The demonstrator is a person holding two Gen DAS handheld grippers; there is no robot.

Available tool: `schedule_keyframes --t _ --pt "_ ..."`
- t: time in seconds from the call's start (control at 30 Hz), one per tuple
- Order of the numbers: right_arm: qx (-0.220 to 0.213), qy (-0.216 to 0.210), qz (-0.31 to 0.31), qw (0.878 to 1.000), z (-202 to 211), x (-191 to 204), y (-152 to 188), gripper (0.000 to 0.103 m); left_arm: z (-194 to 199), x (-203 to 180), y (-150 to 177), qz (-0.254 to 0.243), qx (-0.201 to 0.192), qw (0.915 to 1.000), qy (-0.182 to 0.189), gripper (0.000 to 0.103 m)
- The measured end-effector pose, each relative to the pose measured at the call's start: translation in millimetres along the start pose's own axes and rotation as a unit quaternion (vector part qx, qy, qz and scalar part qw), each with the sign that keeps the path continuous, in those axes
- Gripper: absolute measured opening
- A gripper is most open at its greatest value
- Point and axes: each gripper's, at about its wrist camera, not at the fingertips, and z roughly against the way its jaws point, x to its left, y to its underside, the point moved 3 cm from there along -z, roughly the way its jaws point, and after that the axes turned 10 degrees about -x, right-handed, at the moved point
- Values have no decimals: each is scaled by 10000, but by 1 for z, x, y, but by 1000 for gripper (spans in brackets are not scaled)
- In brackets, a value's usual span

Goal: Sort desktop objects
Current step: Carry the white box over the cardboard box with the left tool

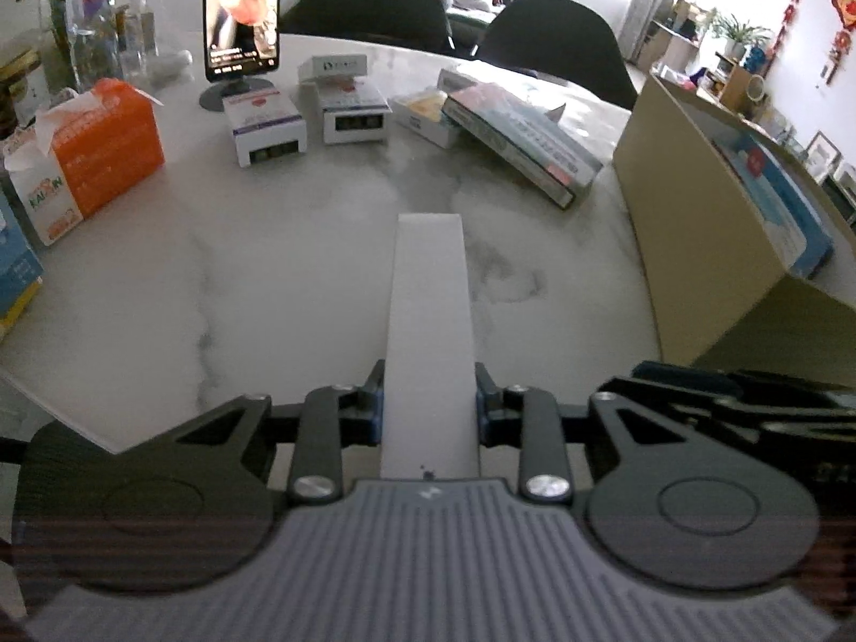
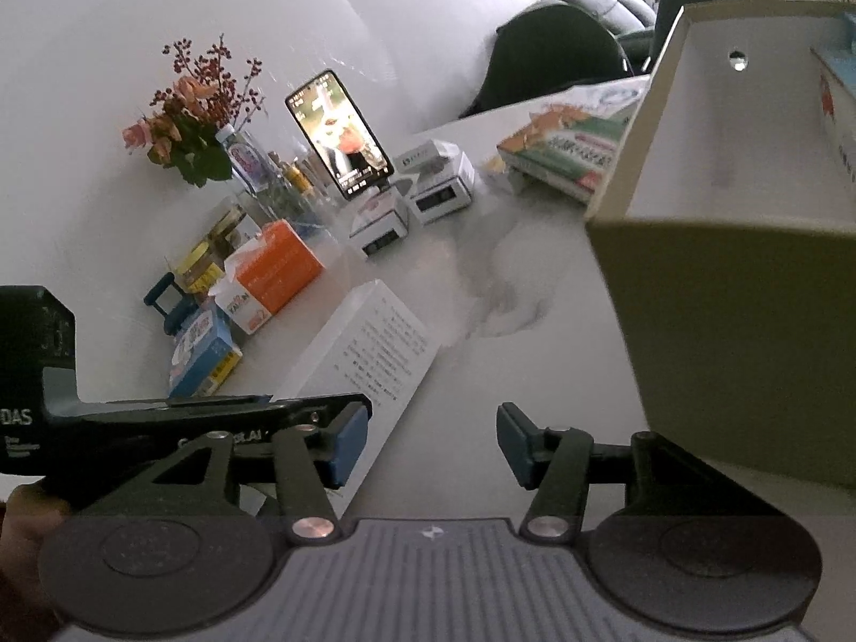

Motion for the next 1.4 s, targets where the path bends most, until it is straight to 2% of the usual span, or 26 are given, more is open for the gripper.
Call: schedule_keyframes --t 0.27,0.67,1.03,1.2,1.4 --pt "-209 -122 59 9997 17 7 -10 61 6 -6 -12 130 -250 9996 -39 27" --pt "-794 -203 49 9966 56 9 -33 66 19 -21 -39 296 -721 9969 62 27" --pt "-1300 -7 -144 9914 87 -13 -54 68 24 -46 -65 387 -1109 9923 381 27" --pt "-1527 95 -241 9879 101 -24 -63 76 26 -66 -79 358 -1320 9884 652 27" --pt "-1828 328 -447 9816 121 -47 -73 77 17 -93 -93 290 -1423 9841 1026 27"
